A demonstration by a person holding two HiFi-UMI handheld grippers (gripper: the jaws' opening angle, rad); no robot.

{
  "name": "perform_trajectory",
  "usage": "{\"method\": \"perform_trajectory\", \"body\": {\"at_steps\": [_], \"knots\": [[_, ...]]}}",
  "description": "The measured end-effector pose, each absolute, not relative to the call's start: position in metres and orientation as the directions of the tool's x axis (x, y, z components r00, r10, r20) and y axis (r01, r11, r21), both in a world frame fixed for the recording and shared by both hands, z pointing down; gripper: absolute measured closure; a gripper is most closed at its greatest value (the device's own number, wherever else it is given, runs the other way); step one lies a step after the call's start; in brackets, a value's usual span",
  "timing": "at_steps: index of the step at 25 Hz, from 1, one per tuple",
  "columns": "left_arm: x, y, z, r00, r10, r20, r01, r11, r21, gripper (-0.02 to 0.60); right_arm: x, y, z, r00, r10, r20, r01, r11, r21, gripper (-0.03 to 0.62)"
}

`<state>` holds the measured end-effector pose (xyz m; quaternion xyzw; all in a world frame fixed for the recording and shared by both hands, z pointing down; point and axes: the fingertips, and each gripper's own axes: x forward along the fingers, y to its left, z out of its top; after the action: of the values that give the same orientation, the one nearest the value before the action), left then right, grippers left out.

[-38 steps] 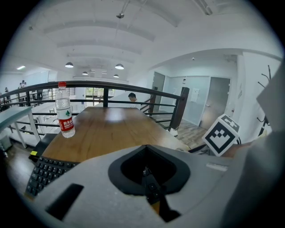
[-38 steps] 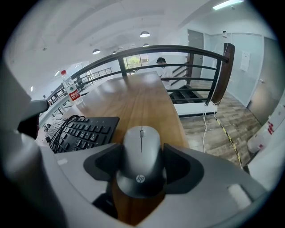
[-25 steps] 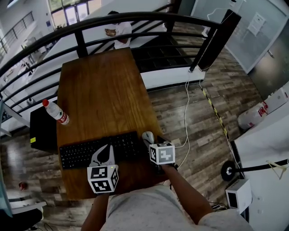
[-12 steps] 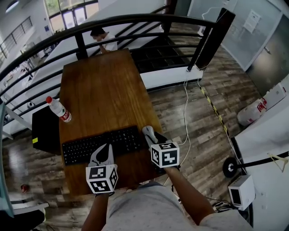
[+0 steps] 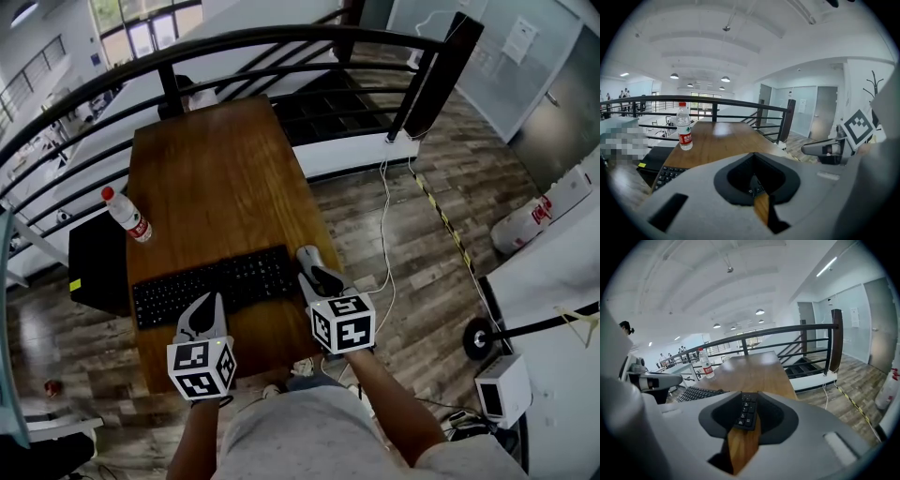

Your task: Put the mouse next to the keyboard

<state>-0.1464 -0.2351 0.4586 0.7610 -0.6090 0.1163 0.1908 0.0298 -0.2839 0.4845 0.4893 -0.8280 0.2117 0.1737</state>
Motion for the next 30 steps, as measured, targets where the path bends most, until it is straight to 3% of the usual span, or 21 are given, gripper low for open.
{"method": "perform_trajectory", "body": {"at_steps": [12, 30], "knots": [[-0.150, -0.213, 0.450, 0.251, -0.884, 0.396, -0.967, -0.210, 0.144, 0.588, 0.003, -0.249, 0.435, -0.514, -0.765, 0.389, -0.853, 0.503, -0.138, 0.582], [-0.159, -0.180, 0.453, 0.265, -0.881, 0.393, -0.963, -0.219, 0.158, 0.588, -0.017, -0.211, 0.424, -0.539, -0.761, 0.359, -0.836, 0.535, -0.122, 0.583]]}}
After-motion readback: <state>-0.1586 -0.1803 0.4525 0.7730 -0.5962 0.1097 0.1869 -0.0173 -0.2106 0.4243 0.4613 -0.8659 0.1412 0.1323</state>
